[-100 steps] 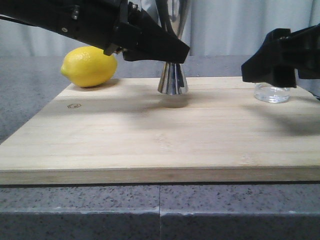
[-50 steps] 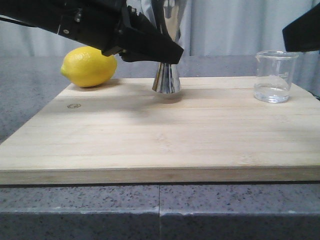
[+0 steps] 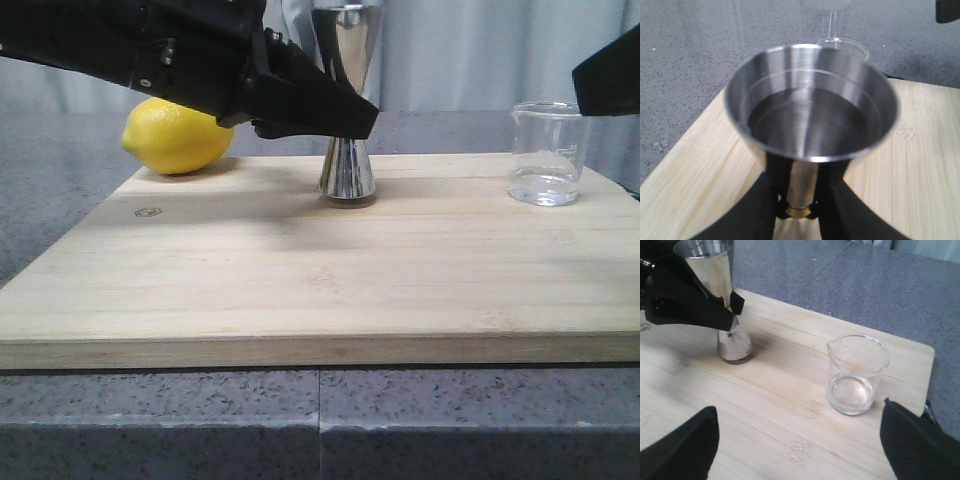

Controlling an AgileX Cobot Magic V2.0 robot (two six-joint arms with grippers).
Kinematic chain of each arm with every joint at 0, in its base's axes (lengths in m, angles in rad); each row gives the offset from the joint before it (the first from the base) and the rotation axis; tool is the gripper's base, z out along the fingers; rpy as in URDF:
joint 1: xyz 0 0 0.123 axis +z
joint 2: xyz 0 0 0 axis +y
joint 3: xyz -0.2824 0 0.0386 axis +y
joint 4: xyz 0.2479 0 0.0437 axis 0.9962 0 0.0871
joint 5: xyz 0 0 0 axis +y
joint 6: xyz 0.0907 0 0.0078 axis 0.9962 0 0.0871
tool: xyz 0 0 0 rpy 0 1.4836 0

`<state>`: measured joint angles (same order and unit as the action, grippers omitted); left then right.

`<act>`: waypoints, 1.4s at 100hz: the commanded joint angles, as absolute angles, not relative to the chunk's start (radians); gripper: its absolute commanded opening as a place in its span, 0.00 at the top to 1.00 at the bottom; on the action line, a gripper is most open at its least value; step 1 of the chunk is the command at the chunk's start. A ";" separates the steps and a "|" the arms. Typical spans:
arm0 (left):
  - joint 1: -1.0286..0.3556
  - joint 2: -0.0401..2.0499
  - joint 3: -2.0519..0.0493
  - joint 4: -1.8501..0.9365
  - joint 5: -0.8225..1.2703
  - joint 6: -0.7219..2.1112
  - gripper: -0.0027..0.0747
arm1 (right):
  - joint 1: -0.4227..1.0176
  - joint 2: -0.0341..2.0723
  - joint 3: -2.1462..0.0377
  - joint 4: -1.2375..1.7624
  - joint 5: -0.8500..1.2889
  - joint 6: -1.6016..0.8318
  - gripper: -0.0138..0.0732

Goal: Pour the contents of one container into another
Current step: 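Lower the jigger onto the board and open the left gripper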

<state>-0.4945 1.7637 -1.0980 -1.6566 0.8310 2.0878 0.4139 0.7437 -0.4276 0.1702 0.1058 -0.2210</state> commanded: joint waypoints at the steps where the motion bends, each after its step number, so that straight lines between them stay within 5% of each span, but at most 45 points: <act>1: -0.503 1.719 -1.126 -1.722 0.895 2.102 0.86 | 0.415 0.735 -0.453 0.155 0.034 -0.224 0.15; 140: -0.503 1.743 -1.126 -1.727 0.912 2.115 0.85 | 0.415 0.735 -0.466 0.155 0.018 -0.224 0.15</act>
